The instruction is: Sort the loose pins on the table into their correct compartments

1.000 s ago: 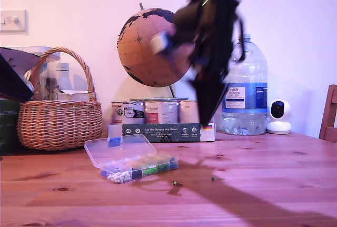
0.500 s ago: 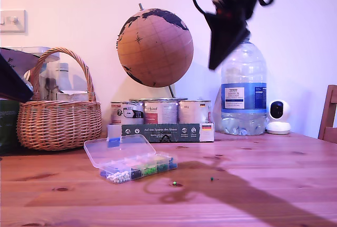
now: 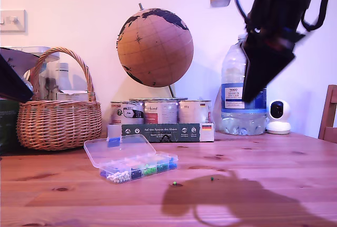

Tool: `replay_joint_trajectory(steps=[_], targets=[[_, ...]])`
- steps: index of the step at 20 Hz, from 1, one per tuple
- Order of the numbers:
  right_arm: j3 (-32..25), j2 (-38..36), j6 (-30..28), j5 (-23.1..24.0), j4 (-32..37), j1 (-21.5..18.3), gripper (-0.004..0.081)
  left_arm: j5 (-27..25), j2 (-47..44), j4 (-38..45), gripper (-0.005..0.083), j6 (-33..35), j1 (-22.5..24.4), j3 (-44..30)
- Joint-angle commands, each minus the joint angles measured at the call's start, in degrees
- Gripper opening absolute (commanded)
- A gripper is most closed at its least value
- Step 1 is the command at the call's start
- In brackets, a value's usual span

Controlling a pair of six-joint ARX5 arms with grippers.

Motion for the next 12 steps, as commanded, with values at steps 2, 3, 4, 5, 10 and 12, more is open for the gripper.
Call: replay_joint_trajectory(steps=[2, 3, 4, 5, 10, 12], targets=[[-1.4, 1.7, -5.5, 0.4, 0.2, 0.9, 0.0070, 0.1, -0.1, 0.4, -0.0023, 0.0, -0.1, -0.6], [-1.4, 1.8, -6.8, 0.2, -0.1, 1.0, 0.0070, 0.1, -0.1, 0.4, -0.0023, 0.0, -0.1, -0.6], [-1.4, 1.9, -6.9, -0.7, -0.8, 1.0, 0.0071, 0.1, -0.1, 0.4, -0.0023, 0.0, -0.1, -0.6], [-1.4, 2.4, -7.0, -1.3, -1.9, 1.0, 0.0074, 0.1, -0.1, 0.4, -0.0023, 0.0, -0.1, -0.6], [-1.3, 6.5, -9.7, -1.7, -2.3, 1.7, 0.0141, 0.1, -0.1, 0.4, -0.0023, -0.5, -0.1, -0.6], [-1.3, 7.9, -9.7, -1.7, -1.8, 2.2, 0.0142, 0.1, -0.1, 0.4, -0.0023, -0.5, -0.1, -0.6]])
